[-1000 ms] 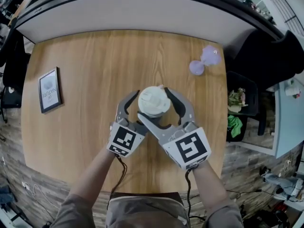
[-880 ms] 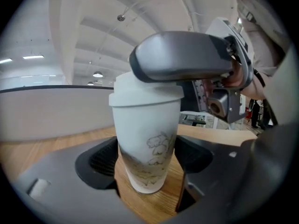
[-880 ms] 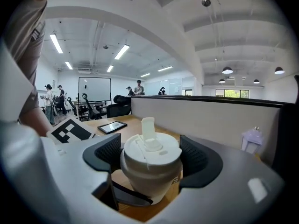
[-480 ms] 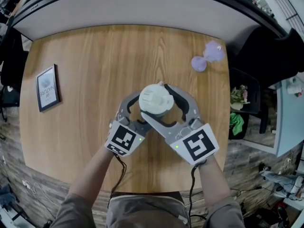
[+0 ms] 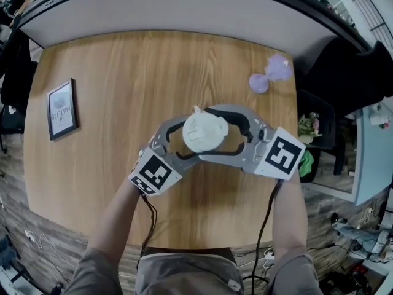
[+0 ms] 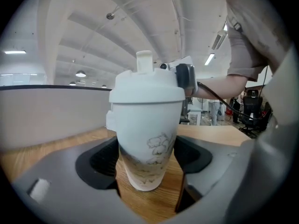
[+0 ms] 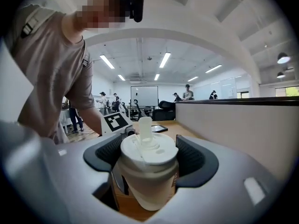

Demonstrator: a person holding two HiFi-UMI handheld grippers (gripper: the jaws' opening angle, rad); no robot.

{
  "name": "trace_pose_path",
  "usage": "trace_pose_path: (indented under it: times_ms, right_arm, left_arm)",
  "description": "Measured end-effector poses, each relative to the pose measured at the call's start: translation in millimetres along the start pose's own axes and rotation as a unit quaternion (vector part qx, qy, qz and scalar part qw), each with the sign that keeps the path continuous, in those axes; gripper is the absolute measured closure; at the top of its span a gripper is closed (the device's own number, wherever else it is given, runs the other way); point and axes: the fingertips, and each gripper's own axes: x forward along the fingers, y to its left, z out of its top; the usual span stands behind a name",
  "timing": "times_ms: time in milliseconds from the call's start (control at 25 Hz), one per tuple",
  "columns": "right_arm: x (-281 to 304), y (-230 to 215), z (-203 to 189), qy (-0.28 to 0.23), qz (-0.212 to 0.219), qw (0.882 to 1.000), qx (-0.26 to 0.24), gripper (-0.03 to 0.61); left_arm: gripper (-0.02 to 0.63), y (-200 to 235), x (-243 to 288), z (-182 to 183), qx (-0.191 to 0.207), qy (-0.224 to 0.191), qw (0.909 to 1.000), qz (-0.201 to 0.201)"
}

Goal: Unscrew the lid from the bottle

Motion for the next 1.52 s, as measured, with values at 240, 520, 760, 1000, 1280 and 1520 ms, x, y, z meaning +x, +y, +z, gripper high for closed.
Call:
trace_pose_path:
  times_ms: [240, 520, 760, 1000, 1280, 1520]
  right_arm:
    - [0.2, -7.8, 8.8, -0.017, -0.082, 0.996, 0.029, 0.195]
    - [-11.6, -5.3, 23.8, -0.085, -0.273, 0.947, 0.143, 0.143]
    - [-2.0, -15.7, 10.4, -0.024, -0.382, 0.919, 0.089, 0.132]
    - [-1.5, -26.2, -3.8, -0.013, -0.404, 0.909, 0.099, 0.145]
    - [3.9, -21.2, -3.1, -0.006, -0.237, 0.968, 0.080, 0.149]
    - [4.1, -13.3, -2.8, 0.007, -0.049, 0.998, 0.049, 0.149]
  left_arm:
    - [0.250, 6.7, -1.4, -2.0, -0.034, 0.003, 0.9989, 0.032]
    - [0.253, 11.9, -3.1, -3.3, -0.070, 0.005, 0.9948, 0.073]
    - [0.252, 8.6, 1.8, -2.4, -0.050, 0.012, 0.9947, 0.089]
    - [0.255, 11.8, 2.9, -3.6, -0.063, 0.012, 0.9922, 0.107]
    - [0.255, 11.5, 0.4, -4.7, -0.044, 0.010, 0.9977, 0.051]
    - [0.258, 8.9, -1.7, -4.3, -0.026, 0.010, 0.9996, -0.001]
